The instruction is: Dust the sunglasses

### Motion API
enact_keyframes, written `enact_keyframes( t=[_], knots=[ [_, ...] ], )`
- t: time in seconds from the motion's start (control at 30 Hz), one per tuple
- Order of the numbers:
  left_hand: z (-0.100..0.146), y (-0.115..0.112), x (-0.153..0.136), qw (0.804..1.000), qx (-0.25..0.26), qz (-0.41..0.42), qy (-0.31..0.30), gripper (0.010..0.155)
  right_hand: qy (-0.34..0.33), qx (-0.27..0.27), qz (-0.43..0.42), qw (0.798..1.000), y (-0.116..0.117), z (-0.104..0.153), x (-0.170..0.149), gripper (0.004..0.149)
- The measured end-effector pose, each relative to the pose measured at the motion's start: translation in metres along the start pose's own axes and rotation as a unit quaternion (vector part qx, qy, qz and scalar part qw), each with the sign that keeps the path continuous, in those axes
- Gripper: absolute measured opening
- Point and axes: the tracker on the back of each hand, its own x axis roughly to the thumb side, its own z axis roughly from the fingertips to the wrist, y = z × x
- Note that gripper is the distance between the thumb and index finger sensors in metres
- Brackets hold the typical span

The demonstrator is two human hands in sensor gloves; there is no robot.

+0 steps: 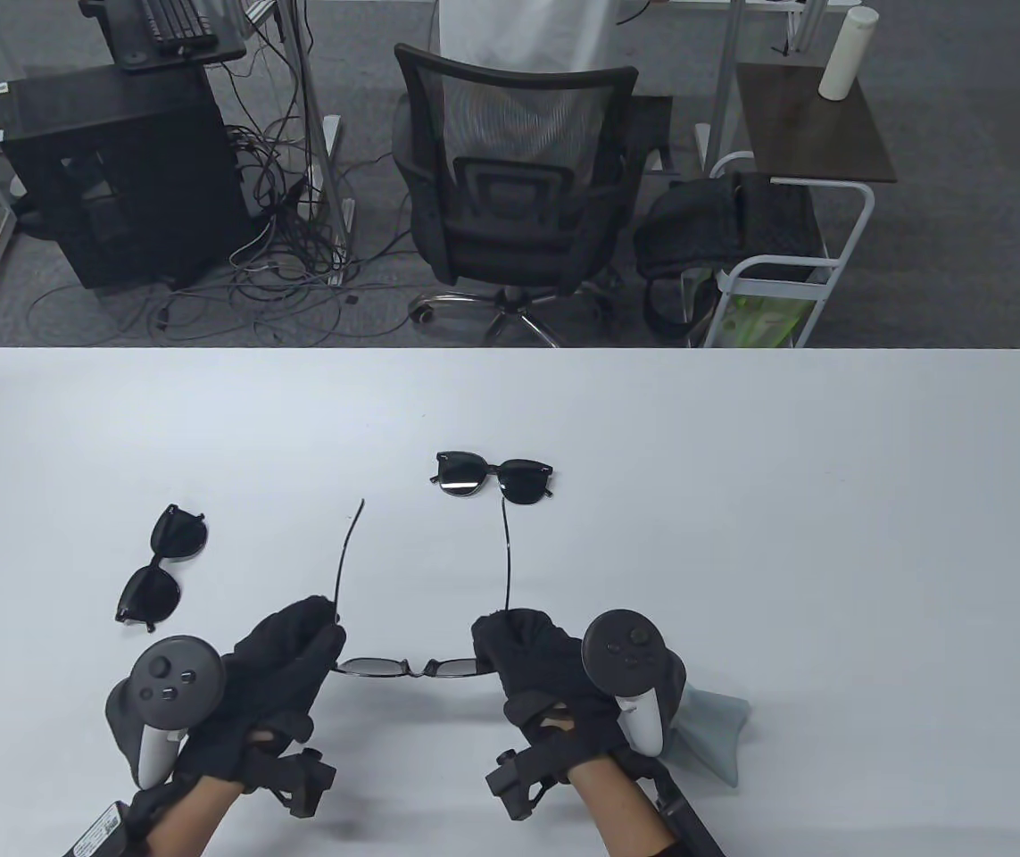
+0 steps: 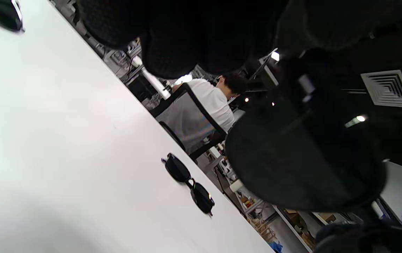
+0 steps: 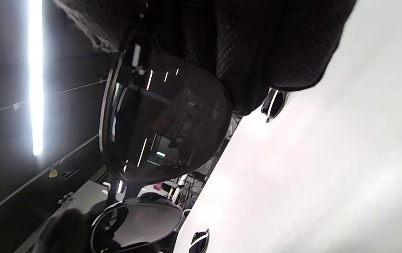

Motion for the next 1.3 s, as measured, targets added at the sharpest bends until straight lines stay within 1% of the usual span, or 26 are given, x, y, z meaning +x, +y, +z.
enact_keyframes(
  t=[0.07, 0.13, 0.17, 0.2, 0.23, 0.27, 0.33, 0.37, 0.43, 0.6, 0.73, 0.8, 0.93, 1.07, 1.13, 1.17, 1.23, 1.3],
  knots=[
    [0.002, 0.004, 0.007, 0.999, 0.020, -0.033, -0.037, 0.062, 0.009, -0.011, 0.007, 1.000, -0.003, -0.001, -0.001, 0.042],
    [0.005, 0.005, 0.019, 0.988, 0.030, -0.092, -0.121, 0.060, 0.017, -0.018, 0.007, 1.000, -0.006, -0.002, -0.003, 0.043],
    [0.007, 0.003, 0.026, 0.975, 0.033, -0.135, -0.176, 0.058, 0.024, -0.017, 0.004, 1.000, -0.007, -0.003, -0.004, 0.043],
    [0.009, 0.001, 0.030, 0.963, 0.024, -0.164, -0.214, 0.058, 0.027, -0.018, 0.002, 0.999, -0.008, -0.003, -0.004, 0.043],
    [0.011, -0.004, 0.035, 0.946, 0.013, -0.213, -0.243, 0.059, 0.032, -0.018, 0.001, 0.999, -0.008, -0.003, -0.005, 0.043],
    [0.012, -0.010, 0.039, 0.931, -0.011, -0.249, -0.268, 0.061, 0.035, -0.017, 0.002, 0.999, -0.009, -0.004, -0.005, 0.044],
    [0.013, -0.019, 0.041, 0.922, -0.046, -0.267, -0.278, 0.065, 0.037, -0.016, 0.001, 0.999, -0.009, -0.003, -0.005, 0.044],
    [0.013, -0.024, 0.041, 0.918, -0.064, -0.271, -0.282, 0.070, 0.039, -0.012, -0.002, 0.999, -0.009, -0.003, -0.005, 0.044],
    [0.013, -0.028, 0.041, 0.912, -0.079, -0.280, -0.288, 0.079, 0.044, -0.002, -0.024, 0.999, -0.010, -0.003, -0.004, 0.043],
    [0.014, -0.034, 0.040, 0.905, -0.095, -0.293, -0.295, 0.090, 0.050, 0.006, -0.036, 0.998, -0.013, -0.002, -0.001, 0.042],
    [0.017, -0.037, 0.042, 0.892, -0.069, -0.321, -0.310, 0.097, 0.070, 0.027, -0.082, 0.994, -0.015, -0.001, -0.001, 0.041],
    [0.019, -0.036, 0.044, 0.889, -0.038, -0.325, -0.322, 0.096, 0.078, 0.039, -0.108, 0.990, -0.016, -0.002, -0.001, 0.041],
    [0.023, -0.034, 0.049, 0.887, 0.002, -0.310, -0.343, 0.094, 0.091, 0.060, -0.147, 0.983, -0.018, -0.001, -0.002, 0.041],
    [0.026, -0.033, 0.052, 0.881, 0.007, -0.312, -0.355, 0.092, 0.094, 0.067, -0.156, 0.981, -0.018, -0.001, -0.002, 0.042],
    [0.028, -0.033, 0.052, 0.877, 0.008, -0.318, -0.361, 0.091, 0.097, 0.081, -0.162, 0.979, -0.018, -0.003, -0.004, 0.043],
    [0.028, -0.033, 0.053, 0.877, 0.008, -0.317, -0.361, 0.091, 0.098, 0.090, -0.169, 0.977, -0.019, -0.003, -0.005, 0.044],
    [0.028, -0.031, 0.053, 0.881, 0.010, -0.306, -0.360, 0.091, 0.094, 0.090, -0.172, 0.976, -0.021, -0.002, -0.003, 0.051],
    [0.028, -0.028, 0.054, 0.889, 0.018, -0.289, -0.355, 0.091, 0.077, 0.069, -0.150, 0.983, -0.031, 0.000, 0.004, 0.059]
  ],
)
